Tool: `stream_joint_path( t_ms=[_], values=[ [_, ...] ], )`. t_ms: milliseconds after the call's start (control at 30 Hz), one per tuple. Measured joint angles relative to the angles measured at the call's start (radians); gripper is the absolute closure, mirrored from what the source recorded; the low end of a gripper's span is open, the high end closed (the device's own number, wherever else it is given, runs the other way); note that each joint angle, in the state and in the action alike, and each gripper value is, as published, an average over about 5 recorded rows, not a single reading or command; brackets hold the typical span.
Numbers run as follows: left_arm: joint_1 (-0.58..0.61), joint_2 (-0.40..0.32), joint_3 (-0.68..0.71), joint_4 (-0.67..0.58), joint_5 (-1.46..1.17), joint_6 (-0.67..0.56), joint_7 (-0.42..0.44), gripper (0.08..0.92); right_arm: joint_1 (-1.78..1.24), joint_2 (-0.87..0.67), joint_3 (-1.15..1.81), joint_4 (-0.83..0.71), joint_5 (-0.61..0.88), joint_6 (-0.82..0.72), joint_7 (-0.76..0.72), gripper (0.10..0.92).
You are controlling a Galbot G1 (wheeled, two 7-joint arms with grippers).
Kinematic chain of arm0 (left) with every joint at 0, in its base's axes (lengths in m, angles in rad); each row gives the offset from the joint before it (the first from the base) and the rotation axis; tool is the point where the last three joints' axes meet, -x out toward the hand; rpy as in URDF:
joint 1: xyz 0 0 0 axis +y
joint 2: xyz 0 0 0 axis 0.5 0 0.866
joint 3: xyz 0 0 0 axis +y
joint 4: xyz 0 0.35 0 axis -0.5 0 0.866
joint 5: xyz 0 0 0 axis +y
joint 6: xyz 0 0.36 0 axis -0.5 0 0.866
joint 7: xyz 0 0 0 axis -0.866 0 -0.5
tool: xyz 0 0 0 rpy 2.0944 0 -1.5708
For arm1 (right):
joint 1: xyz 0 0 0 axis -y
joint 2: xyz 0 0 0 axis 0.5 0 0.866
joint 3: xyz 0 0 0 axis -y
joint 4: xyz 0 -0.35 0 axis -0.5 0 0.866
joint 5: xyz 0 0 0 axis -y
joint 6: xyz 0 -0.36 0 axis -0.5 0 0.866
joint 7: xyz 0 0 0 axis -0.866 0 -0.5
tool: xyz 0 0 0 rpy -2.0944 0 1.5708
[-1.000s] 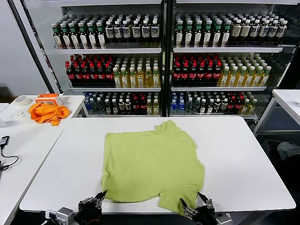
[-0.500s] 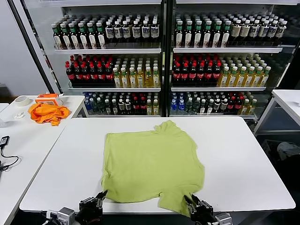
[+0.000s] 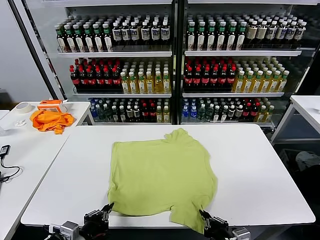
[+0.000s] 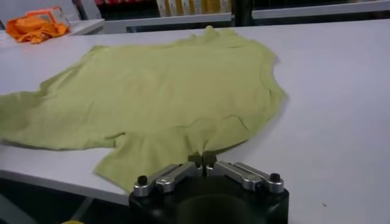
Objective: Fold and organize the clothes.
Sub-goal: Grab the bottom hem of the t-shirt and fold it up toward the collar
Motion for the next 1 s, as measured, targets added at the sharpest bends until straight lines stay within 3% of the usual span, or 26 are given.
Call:
stream_joint_path(
  t_ms=[500,1000],
  values=[
    [0.032,0.031,-0.037,-0.031,-0.019,-0.038,-0.011,0.918,-0.020,0.000,0.053,0.071,0.017,-0.017,0.027,0.921],
    [-0.220,0.032,0.035,0.161,-0.101,-0.102,0.029,0.918,0.298,0.041,-0.011,-0.099,0.079,-0.083,0.062,0.921]
  ],
)
